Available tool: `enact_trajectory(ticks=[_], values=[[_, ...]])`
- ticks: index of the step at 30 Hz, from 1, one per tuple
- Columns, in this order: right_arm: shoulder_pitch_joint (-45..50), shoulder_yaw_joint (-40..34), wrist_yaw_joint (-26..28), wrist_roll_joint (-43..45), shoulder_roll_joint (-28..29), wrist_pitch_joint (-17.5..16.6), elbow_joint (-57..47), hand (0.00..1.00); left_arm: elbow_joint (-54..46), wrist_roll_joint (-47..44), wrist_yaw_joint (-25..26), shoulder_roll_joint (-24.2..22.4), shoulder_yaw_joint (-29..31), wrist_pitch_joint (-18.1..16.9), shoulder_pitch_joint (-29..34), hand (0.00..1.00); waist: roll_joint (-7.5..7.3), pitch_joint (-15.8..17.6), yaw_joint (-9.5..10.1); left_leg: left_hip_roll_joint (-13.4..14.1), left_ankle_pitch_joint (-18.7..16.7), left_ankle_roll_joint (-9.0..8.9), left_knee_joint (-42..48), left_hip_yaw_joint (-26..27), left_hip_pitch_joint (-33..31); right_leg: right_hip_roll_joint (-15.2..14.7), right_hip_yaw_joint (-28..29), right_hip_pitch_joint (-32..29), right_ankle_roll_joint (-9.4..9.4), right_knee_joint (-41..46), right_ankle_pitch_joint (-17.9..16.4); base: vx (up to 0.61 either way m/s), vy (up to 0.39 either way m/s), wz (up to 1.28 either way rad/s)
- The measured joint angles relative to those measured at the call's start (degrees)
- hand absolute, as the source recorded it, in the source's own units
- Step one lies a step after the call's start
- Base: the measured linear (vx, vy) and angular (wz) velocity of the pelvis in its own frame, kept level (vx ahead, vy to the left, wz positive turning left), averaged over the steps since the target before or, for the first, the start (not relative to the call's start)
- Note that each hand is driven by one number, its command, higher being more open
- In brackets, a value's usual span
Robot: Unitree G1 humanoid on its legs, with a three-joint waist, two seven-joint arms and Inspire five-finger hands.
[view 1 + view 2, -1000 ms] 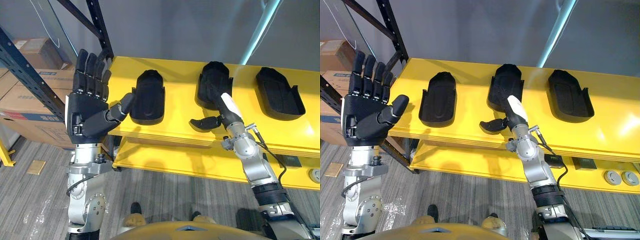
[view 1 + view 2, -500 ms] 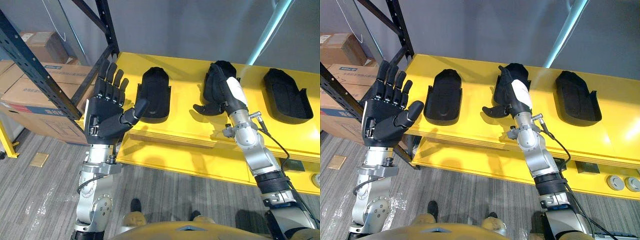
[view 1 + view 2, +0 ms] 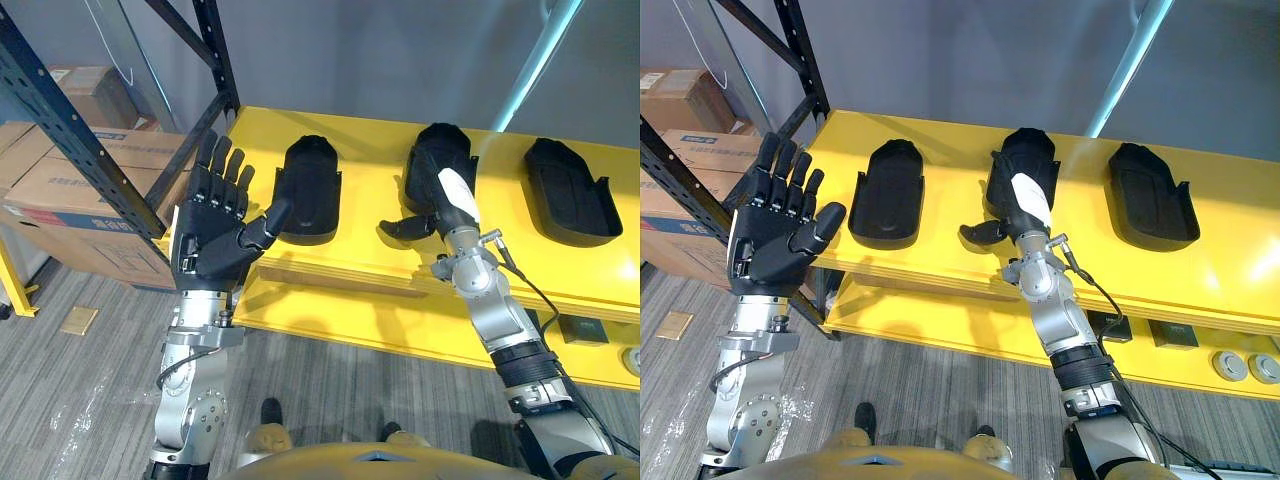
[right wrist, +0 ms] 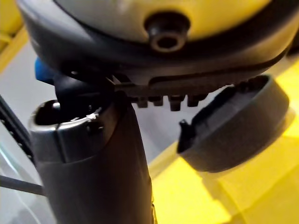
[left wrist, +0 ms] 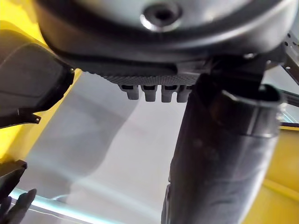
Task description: Walk over and take three plastic housings, then place them on the shelf
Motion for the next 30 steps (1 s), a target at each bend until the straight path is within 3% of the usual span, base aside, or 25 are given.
enact_trajectory(ticks=[8, 9, 14, 17, 30], values=[[-2.4, 0.0, 1.6, -3.0, -1.5, 1.2, 2.9, 1.0, 0.0, -0.6, -3.7, 0.5, -3.1, -0.3, 0.8, 1.0, 0.06, 0.0, -0.03, 0.0, 0.0, 0.0, 0.0, 0.4, 0.0, 0.0, 0.1, -0.1, -0.03, 0.0, 0.1, 0.0, 0.0, 0.0], [-2.7, 0.0, 1.7, -3.0, -1.7, 1.1, 3.5, 0.0, 0.0, -0.8, -4.6, 0.6, -3.1, -0.4, 0.8, 1.0, 0.06, 0.0, 0.01, 0.0, 0.0, 0.0, 0.0, 0.4, -0.1, 0.0, 0.0, -0.1, -0.03, 0.0, 0.1, 0.0, 0.0, 0.0], [-4.0, 1.3, 4.6, -2.9, -4.2, -0.2, 4.5, 0.0, 0.0, -1.7, -9.5, 2.2, -4.2, -1.2, 0.5, 1.0, 0.08, 0.0, 0.09, 0.0, 0.0, 0.0, 0.0, 0.4, -0.1, 0.0, 0.0, -0.2, -0.02, 0.0, 0.1, 0.0, 0.0, 0.0], [-4.8, 2.5, 7.4, -2.9, -5.5, -2.5, 6.1, 0.0, 0.0, -1.7, -9.6, 2.2, -4.7, -1.1, 0.5, 1.0, 0.15, -0.1, -0.1, 0.0, 0.0, 0.01, 0.0, 0.4, -0.1, 0.0, 0.0, -0.2, -0.03, 0.0, 0.1, 0.0, 0.0, 0.0], [-9.6, 6.4, 11.8, -2.7, -10.1, -5.0, 8.5, 0.0, 0.0, -1.7, -8.1, 2.5, -6.2, -0.4, -0.6, 1.0, 0.4, 0.0, 0.32, 0.1, 0.0, 0.03, 0.0, 1.5, -0.1, 0.0, 1.3, -1.0, -0.13, 0.0, 0.4, 0.0, 0.0, -0.03]])
